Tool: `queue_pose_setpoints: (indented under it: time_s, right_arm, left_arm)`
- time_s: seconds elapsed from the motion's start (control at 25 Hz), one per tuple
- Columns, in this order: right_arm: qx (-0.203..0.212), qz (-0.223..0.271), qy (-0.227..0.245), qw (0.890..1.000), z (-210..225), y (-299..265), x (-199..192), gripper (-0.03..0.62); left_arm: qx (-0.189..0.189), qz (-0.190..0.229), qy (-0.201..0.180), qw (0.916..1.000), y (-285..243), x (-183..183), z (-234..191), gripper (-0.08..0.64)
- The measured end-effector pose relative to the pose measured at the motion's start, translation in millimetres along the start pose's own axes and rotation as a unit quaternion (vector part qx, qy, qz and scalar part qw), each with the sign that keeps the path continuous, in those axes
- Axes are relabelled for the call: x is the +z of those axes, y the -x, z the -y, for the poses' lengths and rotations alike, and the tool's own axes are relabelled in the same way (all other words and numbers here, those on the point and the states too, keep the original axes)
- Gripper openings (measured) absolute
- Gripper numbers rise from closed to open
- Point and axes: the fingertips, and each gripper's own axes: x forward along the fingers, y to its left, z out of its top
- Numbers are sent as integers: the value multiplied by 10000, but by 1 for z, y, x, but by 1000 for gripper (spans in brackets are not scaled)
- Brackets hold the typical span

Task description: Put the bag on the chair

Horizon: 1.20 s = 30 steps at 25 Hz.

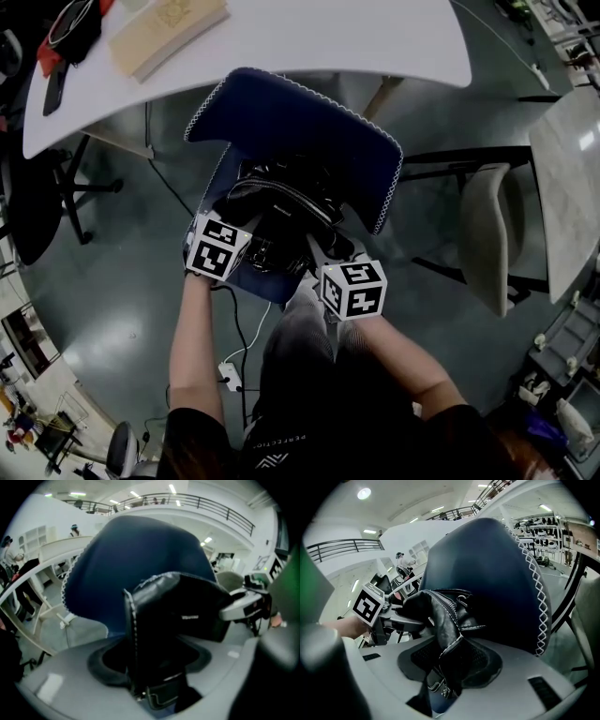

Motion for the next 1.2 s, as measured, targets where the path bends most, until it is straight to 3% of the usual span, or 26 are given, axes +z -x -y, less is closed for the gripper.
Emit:
queue_pose_setpoints:
  time_s: [0.44,0.76,1.2]
  right_arm:
    - [203,-251,170,9993,-12,9,-7,195]
    - [410,-412,313,9978,-24,22,-15,212]
    - [811,-460,597,9939,-35,45,-22,213]
  left_arm:
    - [219,69,176,9996,26,-7,-8,291]
    - [337,111,361,9987,41,-18,-2,291]
    - [972,147,828,9917,76,-42,9,291]
